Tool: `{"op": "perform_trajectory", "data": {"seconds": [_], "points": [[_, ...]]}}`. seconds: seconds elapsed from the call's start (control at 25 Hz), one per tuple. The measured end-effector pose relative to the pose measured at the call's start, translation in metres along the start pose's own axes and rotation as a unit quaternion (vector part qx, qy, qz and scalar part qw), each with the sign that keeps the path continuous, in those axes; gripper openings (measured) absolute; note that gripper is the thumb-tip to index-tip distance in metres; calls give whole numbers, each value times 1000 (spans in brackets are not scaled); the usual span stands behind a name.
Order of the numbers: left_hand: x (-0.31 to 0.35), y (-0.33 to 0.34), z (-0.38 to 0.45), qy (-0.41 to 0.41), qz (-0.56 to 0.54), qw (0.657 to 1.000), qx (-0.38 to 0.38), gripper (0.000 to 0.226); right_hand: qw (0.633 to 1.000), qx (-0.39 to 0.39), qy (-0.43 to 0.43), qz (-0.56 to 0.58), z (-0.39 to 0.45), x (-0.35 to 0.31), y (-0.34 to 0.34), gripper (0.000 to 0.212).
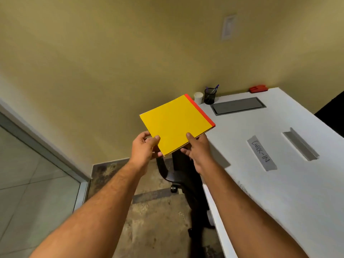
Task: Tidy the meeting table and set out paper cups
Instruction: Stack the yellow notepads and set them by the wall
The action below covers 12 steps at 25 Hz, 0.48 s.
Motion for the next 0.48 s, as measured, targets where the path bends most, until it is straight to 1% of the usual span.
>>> {"op": "perform_trajectory", "data": {"seconds": [0.08, 0.2, 0.36, 0.48], "points": [[0, 18, 42, -1, -1, 1000, -10, 19, 1000, 12, -3, 18, 28, -4, -3, 32], [-3, 49, 100, -14, -14, 998, -63, 19, 1000, 23, -11, 19, 62, 0, 3, 30], [-11, 76, 175, -44, 2, 990, -133, 23, 995, 94, -12, 26, 113, 0, 7, 29], [-19, 82, 232, -112, 42, 980, -158, 17, 983, 181, 13, 16, 148, 5, 16, 23]]}}
Point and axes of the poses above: each hand's wrist, its own z-axis towards the middle knuckle, its own y-axis out of the palm, x = y × z, the point moved 8 cm from there along z, towards the middle knuckle, and after that the axes turned 1 degree about -y, right-handed, at the moved point
